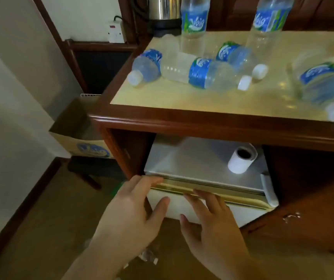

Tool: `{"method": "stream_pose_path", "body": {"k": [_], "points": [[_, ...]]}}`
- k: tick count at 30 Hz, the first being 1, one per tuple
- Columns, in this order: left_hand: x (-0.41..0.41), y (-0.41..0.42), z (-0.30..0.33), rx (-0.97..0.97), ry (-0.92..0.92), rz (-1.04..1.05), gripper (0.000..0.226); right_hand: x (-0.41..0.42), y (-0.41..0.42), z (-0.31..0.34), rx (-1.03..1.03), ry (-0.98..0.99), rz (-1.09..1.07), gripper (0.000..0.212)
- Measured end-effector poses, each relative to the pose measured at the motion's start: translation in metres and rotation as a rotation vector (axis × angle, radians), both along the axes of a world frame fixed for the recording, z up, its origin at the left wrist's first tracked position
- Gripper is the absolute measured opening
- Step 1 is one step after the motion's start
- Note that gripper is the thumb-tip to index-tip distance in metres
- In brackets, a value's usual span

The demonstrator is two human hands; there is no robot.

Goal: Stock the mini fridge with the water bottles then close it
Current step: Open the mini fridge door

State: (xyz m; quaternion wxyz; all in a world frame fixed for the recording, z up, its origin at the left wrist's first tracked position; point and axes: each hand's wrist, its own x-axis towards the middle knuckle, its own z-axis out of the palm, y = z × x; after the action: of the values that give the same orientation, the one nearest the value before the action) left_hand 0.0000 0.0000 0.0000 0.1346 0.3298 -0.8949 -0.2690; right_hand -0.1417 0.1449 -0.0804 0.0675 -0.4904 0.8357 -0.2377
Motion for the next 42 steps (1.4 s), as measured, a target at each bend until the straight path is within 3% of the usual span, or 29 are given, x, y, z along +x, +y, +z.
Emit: {"method": "stream_pose_path", "body": {"k": [7, 14, 19, 23, 28, 37, 42], "points": [[-0.046, -0.065, -0.105, -0.089, -0.088, -0.115, 0.052, -0.010, -0.062, -0.113, 0.182, 0.105, -0.150, 0.057], [-0.103, -0.110, -0.169, -0.052, -0.376, -0.210, 0.063, -0.021, -0.085, -0.167, 0.185, 0.213, -0.199, 0.046], [-0.121, -0.134, -0.212, -0.080, -0.416, -0.237, 0.059, -0.014, -0.089, -0.175, 0.128, 0.200, -0.256, 0.042], [-0.132, -0.150, -0.242, -0.150, -0.484, -0.273, 0.085, -0.014, -0.092, -0.172, 0.140, 0.191, -0.264, 0.042], [-0.136, -0.145, -0.245, -0.167, -0.454, -0.185, 0.055, -0.011, -0.082, -0.166, 0.174, 0.191, -0.216, 0.043], [-0.141, -0.147, -0.250, -0.121, -0.410, -0.161, 0.056, 0.024, -0.013, -0.166, -0.031, 0.120, -0.130, 0.028], [-0.141, -0.145, -0.249, -0.136, -0.417, -0.151, 0.056, 0.014, 0.003, -0.147, -0.189, 0.177, -0.304, 0.018]]}}
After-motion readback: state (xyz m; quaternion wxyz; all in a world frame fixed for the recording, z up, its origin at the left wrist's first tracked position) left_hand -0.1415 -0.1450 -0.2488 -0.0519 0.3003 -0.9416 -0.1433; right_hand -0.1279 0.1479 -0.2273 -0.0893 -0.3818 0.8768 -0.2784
